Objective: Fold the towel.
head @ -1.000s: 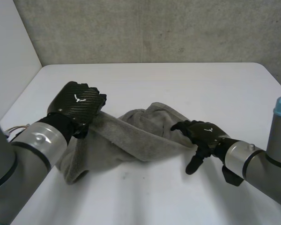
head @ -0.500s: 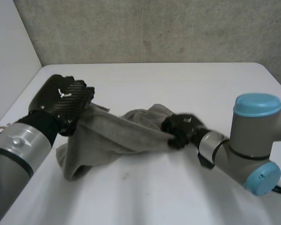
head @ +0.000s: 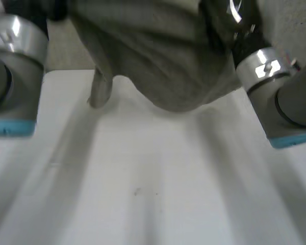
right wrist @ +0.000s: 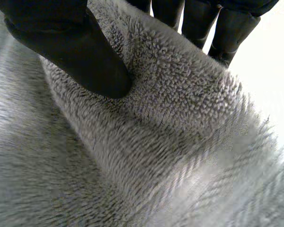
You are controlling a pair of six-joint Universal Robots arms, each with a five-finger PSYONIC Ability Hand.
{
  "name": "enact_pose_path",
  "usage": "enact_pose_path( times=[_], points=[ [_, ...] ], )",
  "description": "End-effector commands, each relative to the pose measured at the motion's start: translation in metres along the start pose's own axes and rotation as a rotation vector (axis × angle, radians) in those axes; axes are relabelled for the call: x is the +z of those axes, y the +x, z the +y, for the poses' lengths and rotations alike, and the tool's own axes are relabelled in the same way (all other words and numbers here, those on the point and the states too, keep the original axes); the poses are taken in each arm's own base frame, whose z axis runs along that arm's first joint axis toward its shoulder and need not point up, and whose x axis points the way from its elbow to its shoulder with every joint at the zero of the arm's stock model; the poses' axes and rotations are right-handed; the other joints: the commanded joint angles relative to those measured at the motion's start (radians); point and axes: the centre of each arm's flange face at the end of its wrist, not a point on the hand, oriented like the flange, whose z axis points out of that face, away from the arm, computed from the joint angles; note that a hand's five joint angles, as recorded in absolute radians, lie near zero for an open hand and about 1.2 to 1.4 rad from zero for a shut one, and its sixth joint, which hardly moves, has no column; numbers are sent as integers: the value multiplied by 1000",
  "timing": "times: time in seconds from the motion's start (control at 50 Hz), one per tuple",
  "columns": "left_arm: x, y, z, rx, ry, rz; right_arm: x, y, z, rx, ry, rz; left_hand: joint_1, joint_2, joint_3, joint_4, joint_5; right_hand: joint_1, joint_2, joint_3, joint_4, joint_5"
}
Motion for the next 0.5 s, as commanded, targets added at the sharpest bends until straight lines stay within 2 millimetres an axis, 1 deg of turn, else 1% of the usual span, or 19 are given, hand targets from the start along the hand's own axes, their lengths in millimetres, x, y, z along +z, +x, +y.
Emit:
enact_pose_path(
  times=[0.02, 0.04, 0.06, 0.08, 0.1, 0.12, 0.14, 0.16, 0.18, 0.2, 0.22, 0.26, 0.4, 0.44, 0.46, 0.48, 0.5],
  points=[
    [-122, 19, 96, 38, -544, 155, -67, -30, 44, 90, -549, -210, 229, 179, 179, 179, 191, 6, 184, 184, 181, 188],
    [-123, 20, 97, 38, -545, 155, -84, -35, 51, 90, -648, -253, 229, 179, 179, 179, 191, 6, 184, 184, 181, 188],
    [-145, 22, 108, 43, -624, 180, -85, -35, 51, 90, -649, -253, 229, 179, 179, 179, 191, 6, 184, 184, 181, 188],
    [-145, 22, 108, 43, -625, 180, -99, -40, 57, 86, -724, -287, 229, 179, 179, 179, 191, 6, 184, 184, 181, 188],
    [-164, 25, 118, 46, -694, 204, -112, -43, 64, 80, -778, -310, 229, 179, 179, 179, 191, 6, 184, 184, 181, 188],
    [-181, 27, 125, 51, -750, 226, -112, -43, 64, 80, -778, -310, 229, 179, 179, 179, 191, 6, 184, 184, 181, 188],
    [-181, 27, 125, 51, -751, 226, -123, -47, 69, 78, -815, -332, 229, 179, 179, 179, 191, 6, 184, 184, 181, 188],
    [-194, 29, 130, 54, -795, 243, -134, -52, 74, 85, -846, -350, 229, 179, 179, 179, 191, 6, 184, 184, 181, 188],
    [-205, 33, 135, 56, -832, 265, -134, -52, 74, 85, -846, -350, 229, 179, 179, 179, 191, 6, 184, 184, 181, 188],
    [-205, 33, 135, 56, -832, 265, -142, -56, 79, 96, -863, -367, 229, 179, 179, 179, 191, 6, 184, 184, 181, 188],
    [-213, 36, 137, 57, -852, 284, -142, -56, 79, 96, -863, -367, 229, 179, 179, 179, 191, 6, 184, 184, 181, 188],
    [-215, 38, 137, 55, -855, 294, -151, -60, 85, 114, -861, -382, 229, 179, 179, 179, 191, 6, 184, 184, 181, 188],
    [-211, 38, 132, 53, -828, 290, -158, -54, 97, 137, -862, -333, 229, 179, 179, 179, 191, 6, 184, 184, 181, 188],
    [-202, 36, 122, 48, -780, 278, -160, -52, 100, 158, -870, -311, 229, 179, 179, 179, 191, 6, 184, 184, 181, 188],
    [-202, 36, 122, 48, -779, 277, -162, -49, 103, 188, -884, -285, 229, 179, 179, 179, 191, 6, 184, 184, 181, 188],
    [-197, 35, 115, 44, -750, 269, -164, -46, 106, 223, -903, -256, 229, 179, 179, 179, 191, -106, 71, 72, 69, 75],
    [-193, 34, 110, 40, -723, 260, -164, -46, 106, 223, -904, -256, 229, 179, 179, 179, 191, -107, 70, 71, 68, 74]
  ],
)
